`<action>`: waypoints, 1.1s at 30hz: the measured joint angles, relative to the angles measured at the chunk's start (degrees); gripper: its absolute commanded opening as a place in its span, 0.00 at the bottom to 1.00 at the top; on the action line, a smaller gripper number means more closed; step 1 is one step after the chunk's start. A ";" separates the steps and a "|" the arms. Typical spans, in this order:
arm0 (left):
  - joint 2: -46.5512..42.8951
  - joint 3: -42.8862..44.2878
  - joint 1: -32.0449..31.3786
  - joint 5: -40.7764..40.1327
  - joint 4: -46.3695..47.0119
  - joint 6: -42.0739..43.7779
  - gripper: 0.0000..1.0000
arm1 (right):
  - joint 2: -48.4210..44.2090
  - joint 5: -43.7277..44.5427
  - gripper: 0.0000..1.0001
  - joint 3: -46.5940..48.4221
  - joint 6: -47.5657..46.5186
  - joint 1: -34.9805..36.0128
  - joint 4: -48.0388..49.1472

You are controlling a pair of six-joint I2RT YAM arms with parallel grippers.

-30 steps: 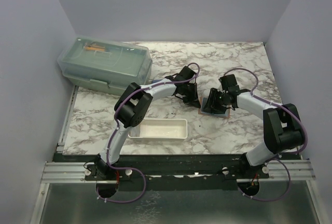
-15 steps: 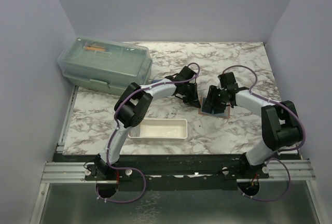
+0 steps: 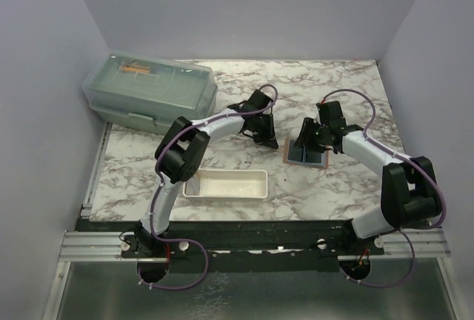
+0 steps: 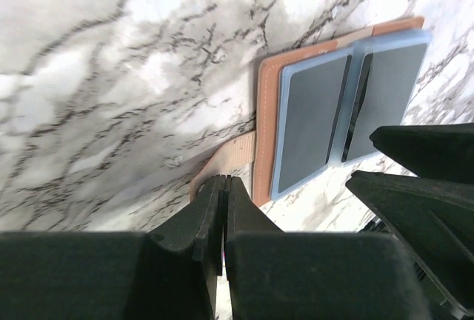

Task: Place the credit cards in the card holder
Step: Insert the credit card into the card holder, then turn over the card slot in the card holder.

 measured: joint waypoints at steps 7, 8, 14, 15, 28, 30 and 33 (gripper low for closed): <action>-1.25 0.02 1.36 1.03 -0.11 -0.37 0.19 | 0.66 -0.15 0.30 -0.42 0.46 0.00 0.17; -1.25 0.02 1.29 1.92 -0.13 -0.74 0.20 | 1.09 -0.13 0.28 -0.42 0.46 0.00 0.24; -1.25 0.09 0.61 4.98 1.51 -2.64 0.22 | 3.69 0.42 0.13 -0.90 0.39 0.00 0.39; -1.25 0.17 0.52 5.38 1.68 -2.95 0.22 | 3.87 0.61 0.11 -1.09 0.42 0.00 0.42; -0.48 2.10 -1.27 6.64 3.78 -5.11 0.33 | 5.03 3.23 0.05 -1.92 1.95 0.00 1.05; 0.20 2.27 -1.60 6.62 3.87 -5.18 0.35 | 5.01 3.43 0.05 -2.08 2.34 0.00 1.33; 1.42 2.54 -1.68 6.58 3.96 -5.22 0.38 | 5.01 3.67 0.04 -2.36 2.47 -0.02 1.90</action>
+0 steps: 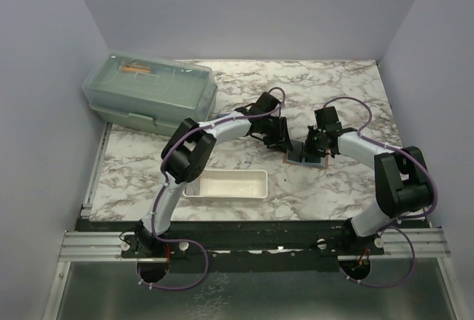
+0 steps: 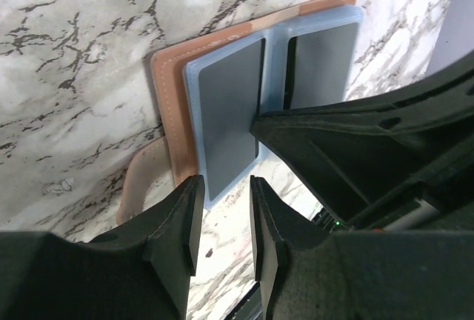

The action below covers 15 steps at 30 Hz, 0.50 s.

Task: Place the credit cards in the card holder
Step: Turn over the card slot in the card holder.

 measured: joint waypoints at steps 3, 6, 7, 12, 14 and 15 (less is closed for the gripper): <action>1.01 0.00 -0.28 -0.28 -0.07 -0.02 0.39 | 0.00 0.09 0.03 -0.22 0.17 -0.07 0.42; 1.33 0.00 -0.35 -0.76 -0.09 -0.04 0.38 | 0.02 0.11 0.03 -0.33 0.33 -0.09 0.90; 1.42 0.00 -0.39 -0.92 -0.07 -0.02 0.38 | 0.02 0.11 0.03 -0.42 0.33 -0.09 1.14; 1.57 0.00 -0.55 -1.25 -0.07 -0.02 0.31 | 0.13 0.11 0.03 -0.44 0.31 -0.09 1.75; 1.66 0.15 -0.74 -1.25 -0.07 0.04 0.28 | 0.15 0.11 0.02 -0.44 0.33 -0.09 1.84; 1.75 0.33 -0.85 -1.25 -0.09 0.04 0.26 | 0.15 0.09 0.02 -0.44 0.33 -0.09 1.90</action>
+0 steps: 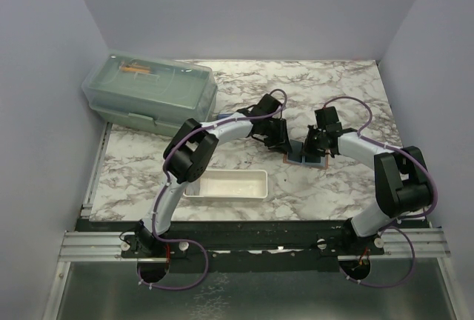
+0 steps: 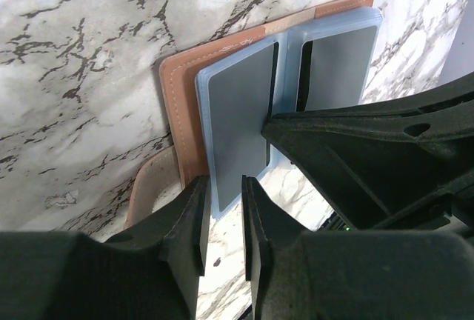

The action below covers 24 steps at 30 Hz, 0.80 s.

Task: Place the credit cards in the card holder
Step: Turn over the card slot in the card holder.

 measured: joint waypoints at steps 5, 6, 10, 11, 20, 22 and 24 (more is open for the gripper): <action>0.24 0.94 -0.20 -0.02 -0.72 0.11 0.22 | 0.02 -0.07 0.02 -0.13 -0.02 0.00 0.52; 0.24 1.03 -0.20 0.00 -0.81 0.13 0.22 | 0.02 -0.13 0.02 -0.17 0.00 0.00 0.72; 0.24 1.70 -0.26 0.00 -1.31 0.15 0.20 | 0.02 -1.01 0.02 -0.35 0.02 -0.28 1.31; 0.24 1.86 -0.26 0.00 -1.44 0.17 0.22 | 0.02 -1.29 0.02 -0.42 0.02 -0.35 1.46; 0.24 1.90 -0.44 -0.44 -1.77 0.48 0.15 | 0.02 -4.94 0.02 -1.44 0.02 -0.79 4.83; 0.24 1.90 -0.48 -0.85 -2.01 0.66 0.12 | 0.02 -5.95 0.03 -1.77 0.04 -0.81 5.84; 0.24 1.90 -0.52 -1.20 -2.32 0.90 0.11 | 0.02 -6.84 0.03 -2.08 0.11 -0.94 6.64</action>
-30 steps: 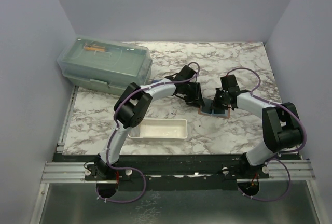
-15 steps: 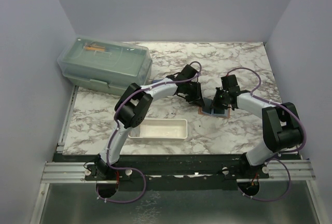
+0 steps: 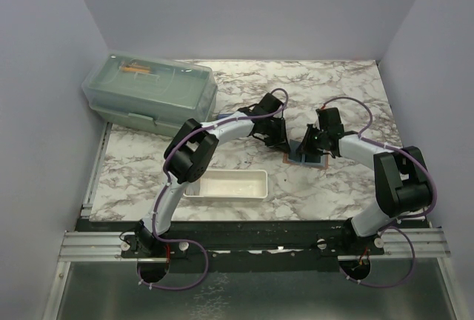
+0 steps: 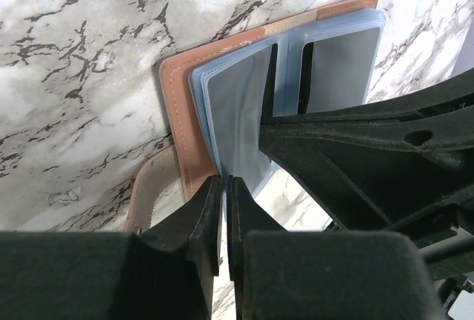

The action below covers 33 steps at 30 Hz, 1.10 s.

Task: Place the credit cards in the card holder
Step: Turn over the card slot in the card holder.

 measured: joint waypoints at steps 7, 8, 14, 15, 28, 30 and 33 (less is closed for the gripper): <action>0.00 0.00 0.02 -0.09 -0.50 0.66 0.00 | -0.07 -0.17 0.17 -0.07 0.50 -0.09 -0.02; 0.00 0.00 0.02 -0.09 -0.50 0.70 0.00 | -0.24 0.15 0.22 -0.04 0.57 -0.07 -0.39; 0.00 0.02 0.00 -0.07 -0.48 1.27 0.00 | -2.60 3.10 0.45 0.28 0.07 0.37 -6.62; 0.00 0.02 0.02 -0.07 -0.52 1.40 0.00 | -3.30 3.26 0.48 0.28 0.00 0.44 -7.61; -3.58 0.00 1.84 -0.11 -3.02 4.09 0.00 | -7.23 0.90 0.64 0.31 0.87 0.66 -8.63; -4.17 0.00 1.81 -0.07 -3.04 4.20 0.00 | -7.23 -0.90 0.64 0.28 1.75 0.17 -7.52; -4.37 0.02 1.66 0.02 -3.04 4.17 0.00 | -7.26 -3.45 0.64 0.28 3.04 -1.11 -5.57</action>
